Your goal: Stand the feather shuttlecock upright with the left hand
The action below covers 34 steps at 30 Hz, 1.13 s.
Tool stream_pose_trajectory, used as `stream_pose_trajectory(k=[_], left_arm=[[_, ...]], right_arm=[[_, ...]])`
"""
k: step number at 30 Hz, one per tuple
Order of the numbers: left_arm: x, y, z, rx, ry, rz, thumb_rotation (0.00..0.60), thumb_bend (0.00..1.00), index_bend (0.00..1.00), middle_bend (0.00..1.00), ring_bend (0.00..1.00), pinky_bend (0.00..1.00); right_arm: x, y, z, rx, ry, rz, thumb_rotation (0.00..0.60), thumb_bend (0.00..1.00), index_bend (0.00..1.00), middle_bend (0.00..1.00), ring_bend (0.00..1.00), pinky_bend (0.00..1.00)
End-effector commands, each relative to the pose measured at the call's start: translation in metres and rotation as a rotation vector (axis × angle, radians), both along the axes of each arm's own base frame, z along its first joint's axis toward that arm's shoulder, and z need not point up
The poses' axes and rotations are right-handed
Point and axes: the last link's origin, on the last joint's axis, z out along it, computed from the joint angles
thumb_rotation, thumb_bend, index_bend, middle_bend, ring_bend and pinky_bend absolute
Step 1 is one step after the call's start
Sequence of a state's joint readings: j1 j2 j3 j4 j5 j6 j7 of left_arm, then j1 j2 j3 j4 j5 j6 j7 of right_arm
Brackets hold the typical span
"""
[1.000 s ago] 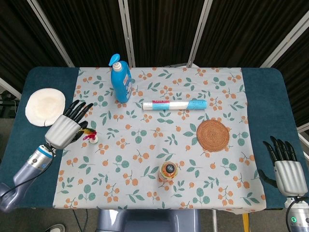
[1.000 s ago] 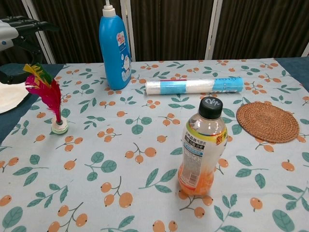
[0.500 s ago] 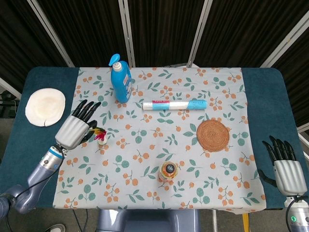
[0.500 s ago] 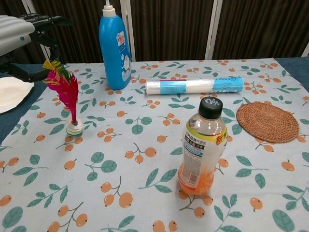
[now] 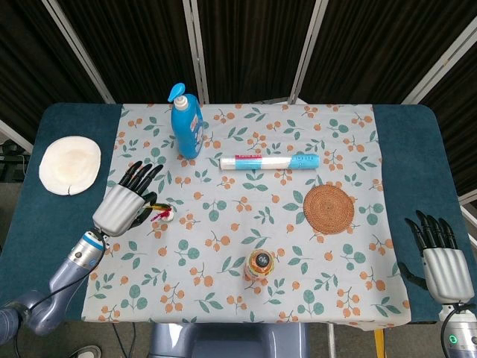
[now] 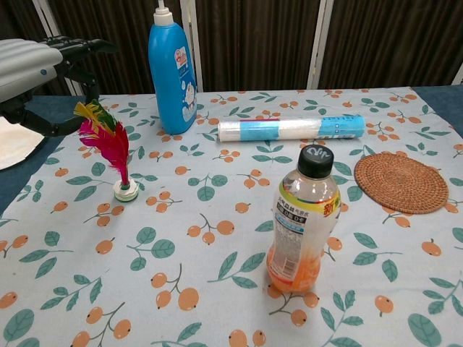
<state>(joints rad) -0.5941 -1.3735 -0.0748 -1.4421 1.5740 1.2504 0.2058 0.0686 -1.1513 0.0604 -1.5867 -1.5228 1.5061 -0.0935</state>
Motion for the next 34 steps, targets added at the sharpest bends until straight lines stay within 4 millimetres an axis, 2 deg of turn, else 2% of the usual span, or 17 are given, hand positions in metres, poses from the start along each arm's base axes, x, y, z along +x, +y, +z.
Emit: stream_pose_trajectory(k=[1, 4, 7, 11, 15, 18, 25, 34], left_arm=[[-0.003, -0.001, 0.003, -0.002, 0.001, 0.012, 0.600, 0.32, 0.36, 0.00, 0.00, 0.00], [-0.005, -0.001, 0.008, 0.007, -0.006, 0.022, 0.600, 0.21, 0.19, 0.00, 0.00, 0.00], [-0.004, -0.001, 0.015, 0.016, -0.054, 0.037, 0.600, 0.19, 0.12, 0.00, 0.00, 0.00], [-0.002, -0.004, 0.029, 0.034, -0.101, 0.049, 0.600, 0.19, 0.13, 0.00, 0.00, 0.00], [-0.010, -0.017, 0.048, 0.089, -0.075, 0.045, 0.600, 0.19, 0.15, 0.00, 0.00, 0.00], [-0.025, -0.038, 0.062, 0.133, -0.043, 0.071, 0.600, 0.19, 0.15, 0.00, 0.00, 0.00], [-0.070, -0.087, 0.080, 0.178, 0.062, 0.205, 0.600, 0.18, 0.12, 0.00, 0.00, 0.00], [-0.107, -0.125, 0.096, 0.256, 0.082, 0.305, 0.600, 0.18, 0.09, 0.00, 0.00, 0.00]], right_arm=[[0.000, 0.000, 0.000, -0.001, 0.000, -0.002, 0.600, 0.15, 0.12, 0.00, 0.00, 0.00], [0.000, 0.000, 0.000, -0.003, -0.001, -0.004, 0.600, 0.15, 0.12, 0.00, 0.00, 0.00], [0.000, -0.001, 0.000, -0.003, -0.001, -0.005, 0.600, 0.15, 0.12, 0.00, 0.00, 0.00], [-0.001, -0.001, 0.000, -0.003, -0.001, -0.006, 0.600, 0.15, 0.12, 0.00, 0.00, 0.00], [-0.001, -0.001, 0.000, -0.002, -0.001, -0.007, 0.600, 0.15, 0.12, 0.00, 0.00, 0.00], [-0.001, -0.001, 0.000, -0.001, 0.000, -0.008, 0.600, 0.15, 0.12, 0.00, 0.00, 0.00], [0.000, -0.001, -0.001, 0.002, 0.008, -0.006, 0.600, 0.15, 0.12, 0.00, 0.00, 0.00], [0.000, -0.002, -0.003, 0.008, 0.014, -0.006, 0.600, 0.15, 0.12, 0.00, 0.00, 0.00]])
